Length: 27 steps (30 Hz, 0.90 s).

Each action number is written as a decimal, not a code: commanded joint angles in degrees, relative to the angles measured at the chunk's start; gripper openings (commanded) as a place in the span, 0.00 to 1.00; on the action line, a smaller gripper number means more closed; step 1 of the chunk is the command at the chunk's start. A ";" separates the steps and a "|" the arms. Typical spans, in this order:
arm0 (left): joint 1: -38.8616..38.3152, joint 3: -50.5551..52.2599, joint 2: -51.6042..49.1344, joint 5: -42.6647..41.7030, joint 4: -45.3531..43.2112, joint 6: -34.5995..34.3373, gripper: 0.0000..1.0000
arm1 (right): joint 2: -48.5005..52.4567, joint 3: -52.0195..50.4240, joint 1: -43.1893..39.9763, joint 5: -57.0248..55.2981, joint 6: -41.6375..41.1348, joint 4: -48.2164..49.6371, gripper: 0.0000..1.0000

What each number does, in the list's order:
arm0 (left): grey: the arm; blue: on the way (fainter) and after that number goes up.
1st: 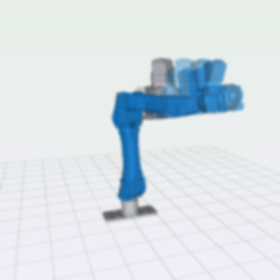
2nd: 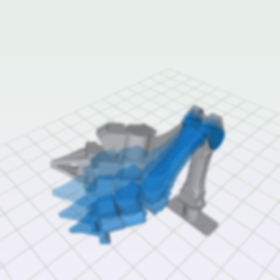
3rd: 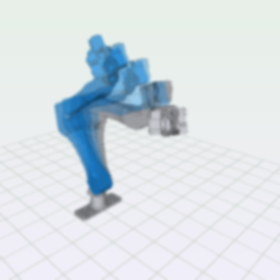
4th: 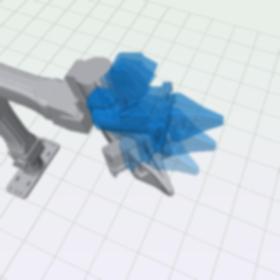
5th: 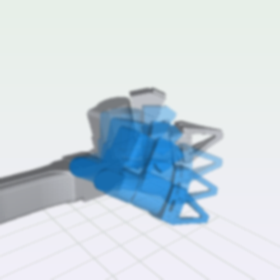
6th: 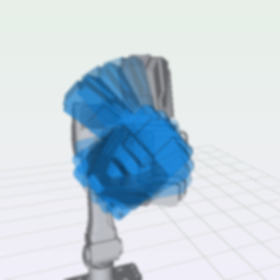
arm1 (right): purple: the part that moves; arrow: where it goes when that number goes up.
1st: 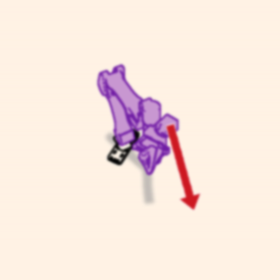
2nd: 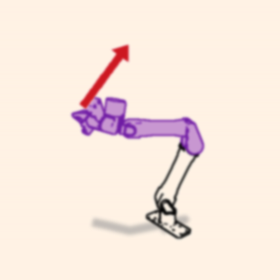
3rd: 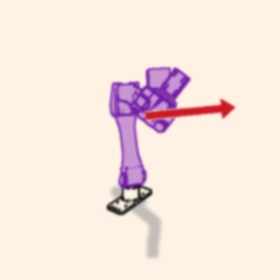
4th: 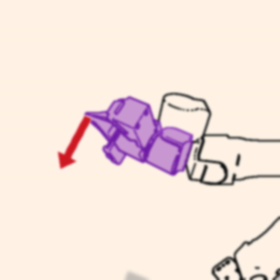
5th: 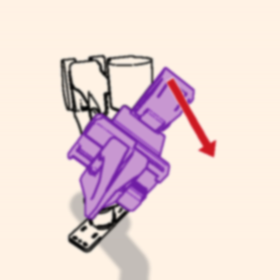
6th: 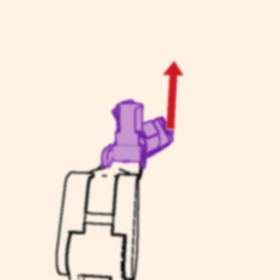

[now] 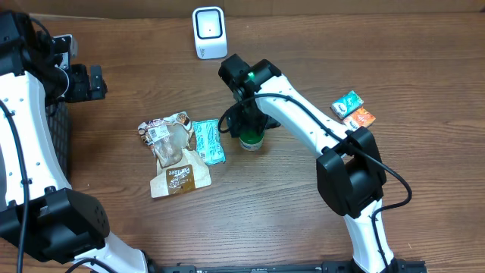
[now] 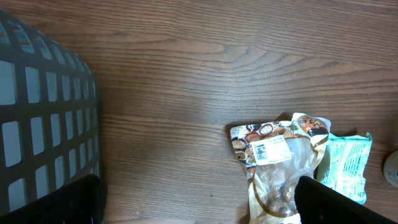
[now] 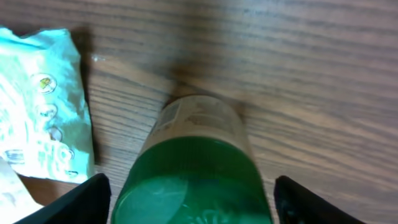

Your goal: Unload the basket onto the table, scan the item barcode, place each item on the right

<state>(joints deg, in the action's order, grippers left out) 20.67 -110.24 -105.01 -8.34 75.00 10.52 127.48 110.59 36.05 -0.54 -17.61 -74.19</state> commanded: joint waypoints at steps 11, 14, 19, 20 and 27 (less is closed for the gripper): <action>-0.07 -0.04 0.09 -0.04 -0.09 0.68 1.00 | -0.24 2.32 -0.46 0.63 8.81 -0.52 0.67; -0.09 -0.04 0.09 -0.04 -0.09 0.68 0.99 | -0.42 6.40 -0.46 0.63 16.04 -1.84 0.68; -0.07 -0.04 0.09 -0.04 -0.09 0.68 1.00 | -1.16 9.75 0.13 0.66 41.44 -3.02 0.68; -0.07 -0.04 0.09 -0.04 -0.09 0.68 1.00 | -1.16 9.75 0.24 0.66 46.05 -3.34 0.68; -0.07 -0.04 0.09 -0.04 -0.09 0.68 0.99 | -1.14 9.44 0.20 0.66 63.23 -4.24 0.75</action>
<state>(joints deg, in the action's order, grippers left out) 20.64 -110.24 -105.01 -8.34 74.98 10.52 127.79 118.93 36.05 -0.23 32.51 -78.28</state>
